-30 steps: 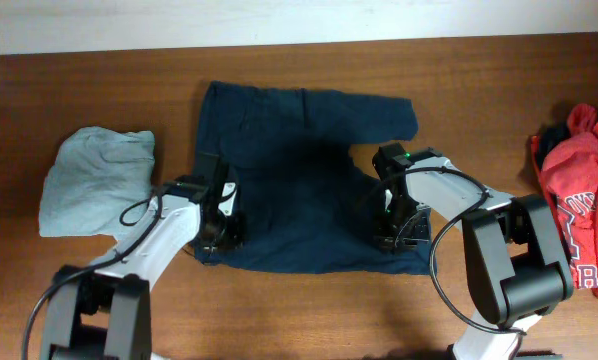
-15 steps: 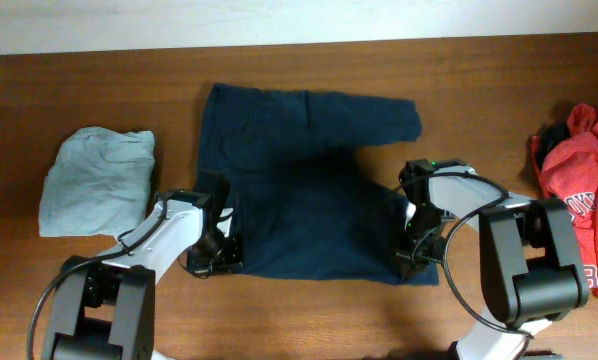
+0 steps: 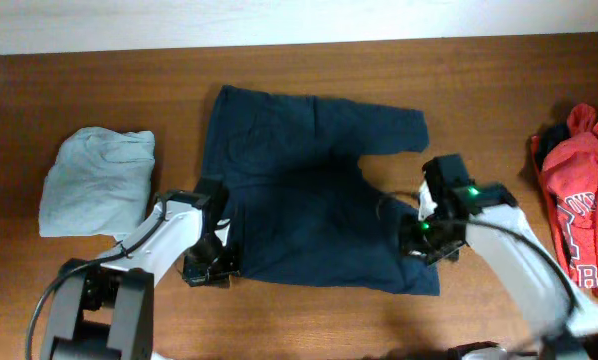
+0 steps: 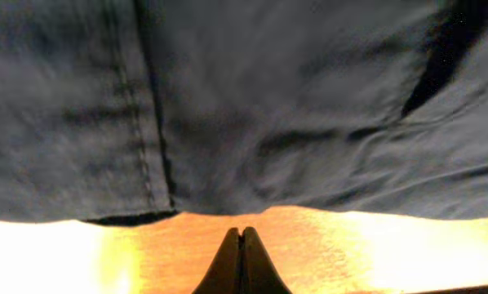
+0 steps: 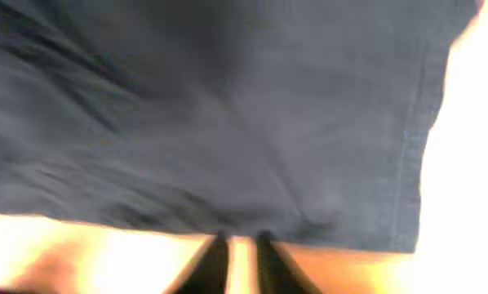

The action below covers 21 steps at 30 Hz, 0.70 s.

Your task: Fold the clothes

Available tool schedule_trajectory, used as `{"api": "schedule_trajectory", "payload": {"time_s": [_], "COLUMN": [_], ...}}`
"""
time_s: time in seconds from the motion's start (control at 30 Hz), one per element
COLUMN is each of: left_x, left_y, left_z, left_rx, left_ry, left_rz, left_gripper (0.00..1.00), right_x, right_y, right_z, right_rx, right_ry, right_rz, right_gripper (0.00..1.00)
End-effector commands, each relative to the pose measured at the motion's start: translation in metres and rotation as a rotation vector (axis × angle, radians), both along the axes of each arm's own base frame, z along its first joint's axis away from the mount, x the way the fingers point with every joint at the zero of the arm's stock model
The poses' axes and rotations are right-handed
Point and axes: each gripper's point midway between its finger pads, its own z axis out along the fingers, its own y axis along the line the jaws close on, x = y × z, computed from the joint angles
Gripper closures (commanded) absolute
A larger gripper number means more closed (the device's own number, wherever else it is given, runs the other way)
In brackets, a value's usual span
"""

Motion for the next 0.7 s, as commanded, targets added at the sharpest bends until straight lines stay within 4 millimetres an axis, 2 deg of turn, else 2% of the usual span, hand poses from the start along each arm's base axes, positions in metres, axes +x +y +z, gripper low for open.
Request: {"api": "schedule_trajectory", "payload": {"time_s": [0.0,0.07,0.17,0.2,0.33,0.43,0.53,0.6,0.67], "left_x": [0.039,0.056,0.082,0.101,0.128,0.136,0.135,0.128,0.106], "left_y": [-0.006,-0.008,-0.013,-0.018,-0.023,-0.021,-0.022,-0.022,-0.020], "left_z": [0.026,0.032,0.036,0.038,0.037,0.026,0.012,0.002,-0.010], "left_rx": [-0.034,-0.043,-0.062,-0.078,-0.087,-0.067,-0.066,-0.071,-0.069], "left_ry": [-0.189,-0.270,-0.389,-0.469,-0.575,-0.581,-0.548,-0.502,-0.386], "left_rz": [-0.041,-0.058,-0.087,-0.122,-0.172,-0.177,-0.177,-0.177,-0.141], "left_gripper": [0.99,0.99,0.99,1.00,0.99,0.99,1.00,1.00,1.00], "right_x": [0.028,0.038,0.049,0.050,0.053,0.056,0.058,0.056,0.045], "right_y": [0.002,0.003,0.005,0.005,0.004,0.005,0.005,0.005,0.003], "right_z": [0.025,0.029,0.023,0.012,-0.020,-0.041,-0.057,-0.064,-0.068], "right_rx": [0.014,0.020,0.021,0.017,0.002,-0.003,-0.007,-0.009,-0.016], "right_ry": [-0.195,-0.240,-0.251,-0.221,-0.134,-0.088,-0.059,-0.038,0.017], "right_rz": [0.014,0.014,0.013,0.014,0.014,0.015,0.015,0.015,0.015], "right_gripper": [0.77,0.75,0.73,0.73,0.73,0.74,0.74,0.74,0.78]}}
